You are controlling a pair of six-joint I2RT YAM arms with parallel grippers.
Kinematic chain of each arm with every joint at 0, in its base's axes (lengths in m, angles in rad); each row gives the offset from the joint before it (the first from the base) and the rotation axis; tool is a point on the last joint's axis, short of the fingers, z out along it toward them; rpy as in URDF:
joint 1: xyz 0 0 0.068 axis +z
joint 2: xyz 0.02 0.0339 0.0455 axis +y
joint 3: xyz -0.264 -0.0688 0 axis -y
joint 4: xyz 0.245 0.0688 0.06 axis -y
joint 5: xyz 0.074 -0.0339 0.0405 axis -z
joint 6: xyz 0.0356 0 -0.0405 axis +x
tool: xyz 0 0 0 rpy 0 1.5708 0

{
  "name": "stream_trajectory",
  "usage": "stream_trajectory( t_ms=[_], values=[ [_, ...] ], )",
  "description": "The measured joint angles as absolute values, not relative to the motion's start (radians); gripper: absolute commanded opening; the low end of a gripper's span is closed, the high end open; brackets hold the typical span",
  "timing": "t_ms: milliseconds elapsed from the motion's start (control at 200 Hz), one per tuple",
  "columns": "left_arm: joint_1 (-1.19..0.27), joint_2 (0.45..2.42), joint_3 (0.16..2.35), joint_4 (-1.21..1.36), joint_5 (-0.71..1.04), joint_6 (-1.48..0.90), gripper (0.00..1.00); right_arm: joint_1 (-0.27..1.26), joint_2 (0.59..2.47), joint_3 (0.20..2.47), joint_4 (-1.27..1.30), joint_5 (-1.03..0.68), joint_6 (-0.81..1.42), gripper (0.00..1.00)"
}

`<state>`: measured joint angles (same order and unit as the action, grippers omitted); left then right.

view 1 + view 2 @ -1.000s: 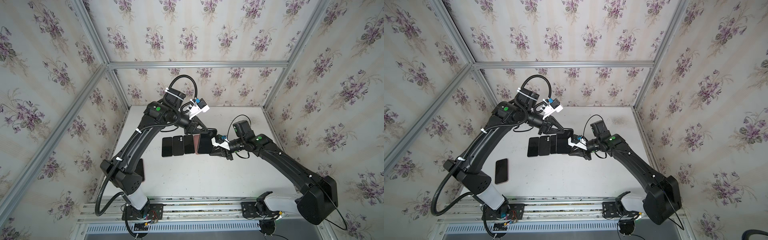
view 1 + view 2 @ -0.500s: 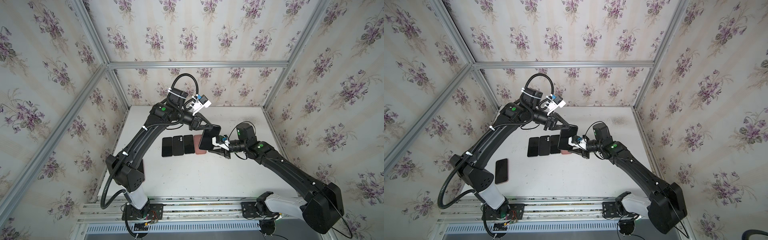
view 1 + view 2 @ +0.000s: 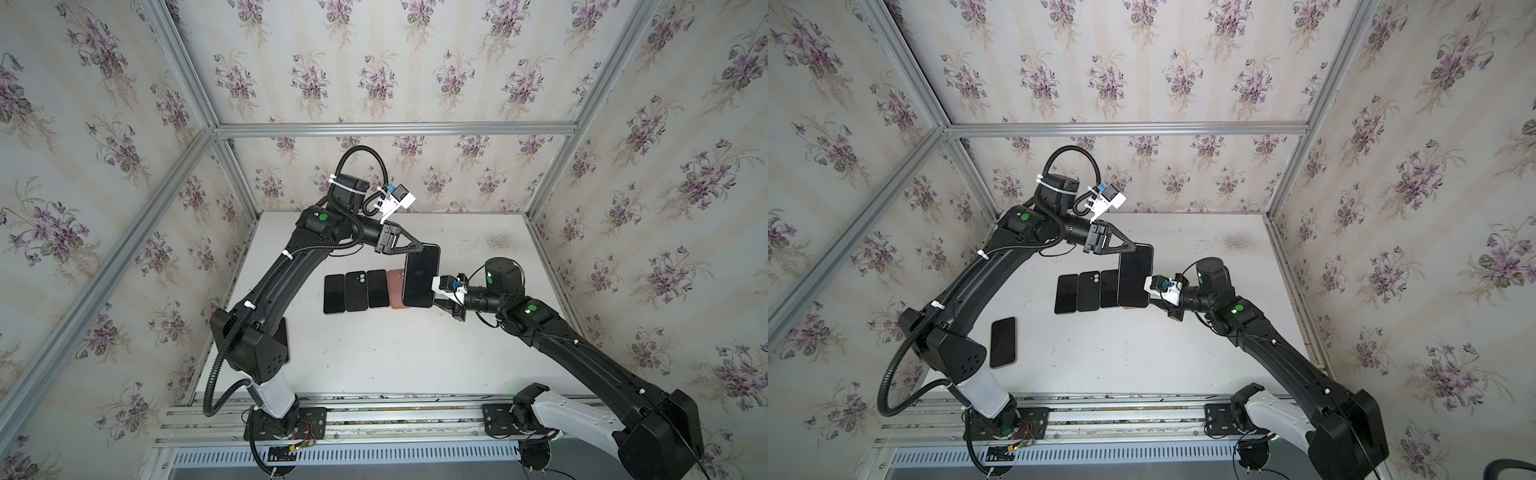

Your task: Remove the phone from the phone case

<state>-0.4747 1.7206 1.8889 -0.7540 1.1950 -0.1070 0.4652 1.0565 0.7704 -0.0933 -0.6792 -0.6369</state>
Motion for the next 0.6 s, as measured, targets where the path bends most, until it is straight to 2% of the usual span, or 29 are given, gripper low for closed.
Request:
stream_trajectory(
  t_ms=[170,265,415,515,600],
  values=[
    [-0.469,1.728,1.867,-0.723,1.224,-0.167,0.0,0.468,1.051,0.77,-0.091,-0.642,-0.648,0.35],
    [-0.467,1.731,1.866,-0.71,1.227,-0.187,0.0,0.466,1.043,0.769,-0.083,-0.627,-0.639,0.38],
    [-0.437,1.72,1.844,-0.629,1.242,-0.282,0.0,0.466,1.003,0.744,-0.06,-0.601,-0.572,0.5],
    [-0.409,1.689,1.774,-0.493,1.238,-0.423,0.0,0.464,0.946,0.717,-0.051,-0.584,-0.492,0.59],
    [-0.388,1.674,1.715,-0.373,1.229,-0.546,0.0,0.464,0.882,0.678,-0.019,-0.561,-0.398,0.63]
  ],
)
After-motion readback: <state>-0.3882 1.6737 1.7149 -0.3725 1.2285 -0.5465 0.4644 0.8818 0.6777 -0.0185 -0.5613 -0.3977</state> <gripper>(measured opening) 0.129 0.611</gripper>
